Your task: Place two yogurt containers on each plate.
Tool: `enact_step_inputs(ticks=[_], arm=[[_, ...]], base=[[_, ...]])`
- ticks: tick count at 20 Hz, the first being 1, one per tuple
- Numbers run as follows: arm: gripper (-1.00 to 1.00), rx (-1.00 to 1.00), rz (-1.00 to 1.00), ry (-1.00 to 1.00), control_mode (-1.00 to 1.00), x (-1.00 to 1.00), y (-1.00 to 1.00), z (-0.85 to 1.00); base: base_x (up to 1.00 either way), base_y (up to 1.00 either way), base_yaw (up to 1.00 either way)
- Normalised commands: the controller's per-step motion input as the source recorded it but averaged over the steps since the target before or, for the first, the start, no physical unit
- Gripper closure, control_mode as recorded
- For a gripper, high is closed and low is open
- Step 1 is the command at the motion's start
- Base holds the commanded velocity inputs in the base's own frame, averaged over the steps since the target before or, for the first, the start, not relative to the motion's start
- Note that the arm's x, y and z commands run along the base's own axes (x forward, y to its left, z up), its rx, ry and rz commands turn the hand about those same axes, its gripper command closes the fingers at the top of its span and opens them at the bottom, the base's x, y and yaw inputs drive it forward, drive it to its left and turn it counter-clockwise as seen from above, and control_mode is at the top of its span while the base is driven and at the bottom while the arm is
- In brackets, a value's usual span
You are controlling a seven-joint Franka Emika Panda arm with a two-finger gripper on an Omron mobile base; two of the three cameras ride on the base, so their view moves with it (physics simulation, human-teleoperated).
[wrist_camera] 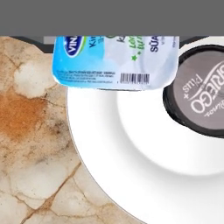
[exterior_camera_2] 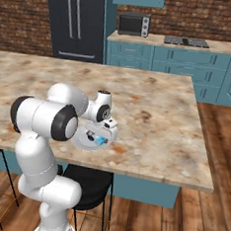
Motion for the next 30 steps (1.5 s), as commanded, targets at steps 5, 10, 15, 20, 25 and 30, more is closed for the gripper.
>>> enact_step_inputs(ticks=[5,10,15,20,25,30], arm=[[-1.0,0.0,0.0,0.0,-1.0,0.0,0.0,0.0],[-1.0,0.0,0.0,-0.02,-1.0,0.0,0.01,0.08],[-1.0,0.0,0.0,-0.03,-1.0,0.0,0.0,0.54],[-1.0,0.03,0.0,-0.02,-1.0,-0.44,0.12,0.83],[-1.0,0.0,0.08,-0.09,-1.0,-1.0,-0.08,0.61],[-1.0,0.0,0.04,-0.11,-1.0,-1.0,0.1,0.84]], base=[[0.0,0.0,0.0],[0.0,0.0,0.0],[0.0,0.0,0.0],[0.0,0.0,0.0],[0.0,0.0,0.0],[0.0,0.0,0.0]])
